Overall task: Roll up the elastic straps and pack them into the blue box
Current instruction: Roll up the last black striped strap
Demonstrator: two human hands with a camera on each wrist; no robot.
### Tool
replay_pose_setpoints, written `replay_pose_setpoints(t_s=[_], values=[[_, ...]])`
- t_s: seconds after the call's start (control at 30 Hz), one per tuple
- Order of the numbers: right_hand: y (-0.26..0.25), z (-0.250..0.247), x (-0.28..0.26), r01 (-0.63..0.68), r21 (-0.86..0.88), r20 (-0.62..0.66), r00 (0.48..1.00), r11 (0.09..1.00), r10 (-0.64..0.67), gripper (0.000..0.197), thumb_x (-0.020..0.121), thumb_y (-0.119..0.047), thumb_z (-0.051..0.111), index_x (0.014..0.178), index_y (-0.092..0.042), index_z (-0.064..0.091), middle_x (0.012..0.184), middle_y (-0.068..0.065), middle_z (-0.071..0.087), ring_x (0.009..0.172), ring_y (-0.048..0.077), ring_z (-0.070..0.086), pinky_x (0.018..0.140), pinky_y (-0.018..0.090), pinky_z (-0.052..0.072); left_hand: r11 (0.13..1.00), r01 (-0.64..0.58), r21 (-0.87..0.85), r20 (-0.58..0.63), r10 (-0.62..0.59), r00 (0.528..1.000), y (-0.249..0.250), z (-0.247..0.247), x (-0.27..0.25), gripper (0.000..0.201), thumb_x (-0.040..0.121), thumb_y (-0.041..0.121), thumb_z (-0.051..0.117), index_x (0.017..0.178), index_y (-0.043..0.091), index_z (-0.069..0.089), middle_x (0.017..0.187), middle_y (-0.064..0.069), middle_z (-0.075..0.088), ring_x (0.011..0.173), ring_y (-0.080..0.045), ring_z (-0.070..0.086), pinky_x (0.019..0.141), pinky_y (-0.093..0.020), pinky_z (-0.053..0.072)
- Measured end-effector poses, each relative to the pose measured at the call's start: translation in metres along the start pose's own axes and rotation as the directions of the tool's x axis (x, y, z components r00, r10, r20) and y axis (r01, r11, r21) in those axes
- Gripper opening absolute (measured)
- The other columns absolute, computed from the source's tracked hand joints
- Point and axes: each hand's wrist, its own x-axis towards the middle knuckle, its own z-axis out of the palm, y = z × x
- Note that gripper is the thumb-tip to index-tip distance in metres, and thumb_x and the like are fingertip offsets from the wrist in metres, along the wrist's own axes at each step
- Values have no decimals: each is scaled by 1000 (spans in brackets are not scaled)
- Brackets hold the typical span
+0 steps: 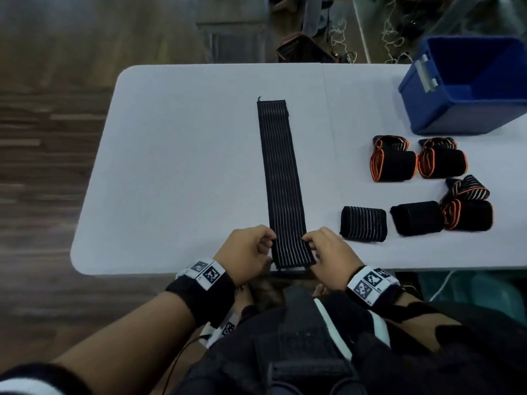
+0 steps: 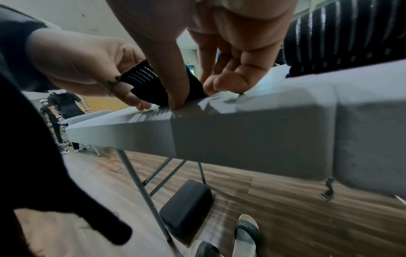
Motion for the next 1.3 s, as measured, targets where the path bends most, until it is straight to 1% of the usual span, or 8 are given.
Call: replay_pose_setpoints(t_s=[0.17,0.27,0.37,0.47,0.67,0.93,1.07,1.3], values=[[3,5,-1,31,-17,-14,999,999,-31,44,90,-3,55,133,-16,56,116,-2,54,95,3,48,92,13,37,987,-47,152,-5,48,999,-1,6,-4,38,84,3,61,121,14,67,106,-1,63,96,-16,62,83,-17,42],[4,3,1,28,21,-26,999,999,-28,34,93,-12,59,127,-16,62,114,2,62,102,15,58,92,18,39,986,-10,166,-14,13,1000,4,6,-4,35,86,4,59,119,12,69,102,-4,63,91,-20,62,84,-22,44],[2,-3,7,-16,95,-70,997,995,22,15,96,-30,60,92,-18,69,86,2,66,85,20,61,78,29,45,985,69,161,-33,-64,997,14,5,0,12,93,22,62,95,13,70,86,-2,59,84,-21,59,74,-28,40],[1,-7,15,-105,133,-60,992,985,114,35,99,-37,54,69,-19,58,66,-1,62,70,20,59,70,32,46,980,193,49,-85,-188,978,19,2,7,35,95,31,62,66,14,56,59,1,48,60,-17,47,62,-29,32],[-14,-9,31,-172,-81,-31,985,982,170,42,103,-39,43,72,-13,54,69,1,57,71,23,55,66,32,40,949,310,-63,-69,-314,947,26,-8,18,37,92,37,66,66,10,71,64,-3,71,65,-19,67,68,-30,54],[-25,-21,36,-133,-243,117,979,961,165,29,105,-34,39,91,-13,53,100,12,63,94,28,60,73,31,41,952,305,28,-25,-305,952,25,-10,16,40,88,42,69,64,10,69,64,-5,70,65,-21,66,68,-34,56],[-28,-27,44,-118,-301,155,973,946,171,31,104,-38,41,88,-14,52,101,11,64,84,25,56,72,32,42,935,296,198,-8,-300,954,31,-20,21,40,83,47,73,64,12,67,63,-1,65,63,-16,61,60,-29,49],[-26,-19,41,-20,-338,-99,995,941,-14,26,94,-35,61,109,-15,51,106,5,50,93,25,54,74,39,51,936,114,333,-135,-72,988,28,-14,24,27,82,44,75,97,24,65,104,5,56,98,-17,51,85,-33,48]])
